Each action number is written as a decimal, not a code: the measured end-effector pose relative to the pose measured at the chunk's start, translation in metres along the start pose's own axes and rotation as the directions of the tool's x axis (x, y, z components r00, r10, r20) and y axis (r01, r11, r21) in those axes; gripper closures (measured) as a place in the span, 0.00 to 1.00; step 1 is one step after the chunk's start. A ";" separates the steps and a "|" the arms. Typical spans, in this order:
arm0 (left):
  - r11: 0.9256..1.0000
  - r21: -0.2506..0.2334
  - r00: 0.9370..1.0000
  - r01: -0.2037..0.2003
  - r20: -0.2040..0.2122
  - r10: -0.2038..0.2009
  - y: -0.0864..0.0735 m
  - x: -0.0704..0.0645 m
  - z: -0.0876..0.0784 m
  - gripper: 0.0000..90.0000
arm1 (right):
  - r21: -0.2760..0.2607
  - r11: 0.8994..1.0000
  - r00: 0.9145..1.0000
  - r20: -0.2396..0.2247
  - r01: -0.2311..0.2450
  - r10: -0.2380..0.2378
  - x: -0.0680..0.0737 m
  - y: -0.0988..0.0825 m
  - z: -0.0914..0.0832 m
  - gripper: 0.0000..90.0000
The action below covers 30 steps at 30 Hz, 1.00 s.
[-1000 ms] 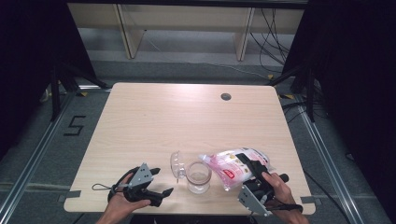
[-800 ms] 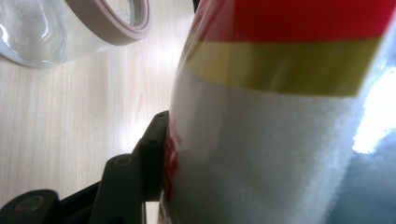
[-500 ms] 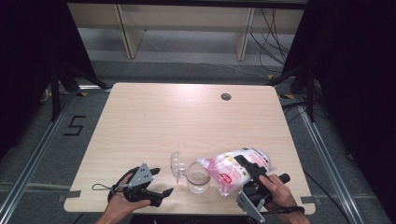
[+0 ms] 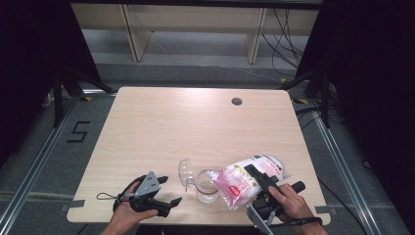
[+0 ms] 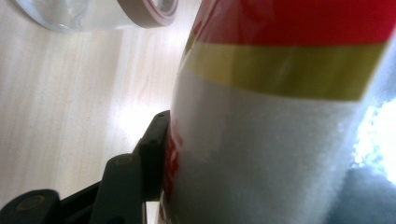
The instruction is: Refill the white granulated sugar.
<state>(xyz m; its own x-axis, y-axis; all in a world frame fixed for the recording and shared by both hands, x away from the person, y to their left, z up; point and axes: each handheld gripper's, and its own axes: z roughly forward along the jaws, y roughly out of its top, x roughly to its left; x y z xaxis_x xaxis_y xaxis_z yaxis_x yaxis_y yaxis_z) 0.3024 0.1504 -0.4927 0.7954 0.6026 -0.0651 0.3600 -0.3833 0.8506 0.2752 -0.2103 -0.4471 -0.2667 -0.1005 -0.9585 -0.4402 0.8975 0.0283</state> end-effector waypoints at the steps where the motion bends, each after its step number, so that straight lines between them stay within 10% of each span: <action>1: 1.000 0.005 1.000 -0.001 -0.004 0.001 0.000 0.000 0.000 0.17 | -0.017 1.000 0.999 0.020 0.027 -0.026 -0.002 0.001 0.001 0.55; 21: 1.000 0.000 1.000 0.002 -0.002 -0.002 0.000 -0.001 0.001 0.17 | 0.049 0.988 0.989 0.006 0.147 -0.148 0.002 0.008 0.000 0.55; 29: 1.000 0.004 1.000 -0.003 0.000 0.003 0.000 0.000 0.001 0.17 | 0.040 0.959 0.960 0.010 0.280 -0.281 -0.005 0.012 0.002 0.56; 30: 1.000 0.010 1.000 -0.009 -0.003 0.009 0.000 0.001 0.000 0.17 | 0.074 0.968 0.971 -0.009 0.239 -0.239 -0.001 0.011 0.000 0.56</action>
<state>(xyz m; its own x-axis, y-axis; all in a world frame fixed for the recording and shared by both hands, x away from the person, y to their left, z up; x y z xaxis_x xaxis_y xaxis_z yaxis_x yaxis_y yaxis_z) 0.3030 0.1507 -0.4932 0.7970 0.6014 -0.0555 0.3574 -0.3955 0.8460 0.2703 -0.2000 -0.4459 -0.1613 -0.3163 -0.9349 -0.4263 0.8766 -0.2230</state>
